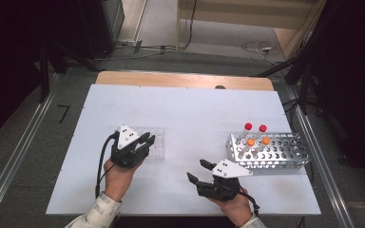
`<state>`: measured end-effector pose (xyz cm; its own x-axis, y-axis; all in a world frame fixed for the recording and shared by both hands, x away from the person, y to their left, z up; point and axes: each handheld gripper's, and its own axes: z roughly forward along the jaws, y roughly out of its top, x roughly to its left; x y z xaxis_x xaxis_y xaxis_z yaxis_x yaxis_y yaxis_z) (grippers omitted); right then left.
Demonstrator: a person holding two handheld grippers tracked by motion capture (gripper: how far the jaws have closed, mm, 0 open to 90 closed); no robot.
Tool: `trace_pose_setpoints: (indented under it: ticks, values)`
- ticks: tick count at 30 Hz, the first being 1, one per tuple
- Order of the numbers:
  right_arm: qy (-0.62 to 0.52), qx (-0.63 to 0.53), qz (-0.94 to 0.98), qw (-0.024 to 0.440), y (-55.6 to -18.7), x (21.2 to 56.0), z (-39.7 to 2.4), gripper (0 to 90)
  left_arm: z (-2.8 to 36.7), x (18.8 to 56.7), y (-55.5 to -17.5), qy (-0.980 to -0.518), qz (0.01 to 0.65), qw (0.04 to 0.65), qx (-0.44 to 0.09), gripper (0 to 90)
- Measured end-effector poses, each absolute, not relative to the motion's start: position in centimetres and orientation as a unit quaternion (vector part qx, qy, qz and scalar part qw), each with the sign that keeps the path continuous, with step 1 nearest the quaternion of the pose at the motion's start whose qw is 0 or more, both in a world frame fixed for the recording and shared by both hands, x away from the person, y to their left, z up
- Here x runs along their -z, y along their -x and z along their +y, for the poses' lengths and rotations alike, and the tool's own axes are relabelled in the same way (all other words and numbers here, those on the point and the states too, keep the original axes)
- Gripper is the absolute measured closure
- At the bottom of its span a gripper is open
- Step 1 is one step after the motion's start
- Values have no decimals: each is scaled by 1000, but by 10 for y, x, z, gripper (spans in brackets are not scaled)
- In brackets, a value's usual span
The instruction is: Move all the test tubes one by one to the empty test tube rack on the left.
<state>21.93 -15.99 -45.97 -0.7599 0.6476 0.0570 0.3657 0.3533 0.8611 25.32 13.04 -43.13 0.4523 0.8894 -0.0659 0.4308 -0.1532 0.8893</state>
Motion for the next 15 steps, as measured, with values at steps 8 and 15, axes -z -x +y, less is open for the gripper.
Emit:
trace_pose_setpoints:
  ticks: [8, 15]
  values:
    - [-314, -474, 809, 149, -219, 460, -160, 355, 131, 431, -253, -714, 462, 463, -249, 750]
    - [-314, -474, 809, 150, -219, 460, -159, 355, 133, 430, -252, -712, 464, 467, -245, 731]
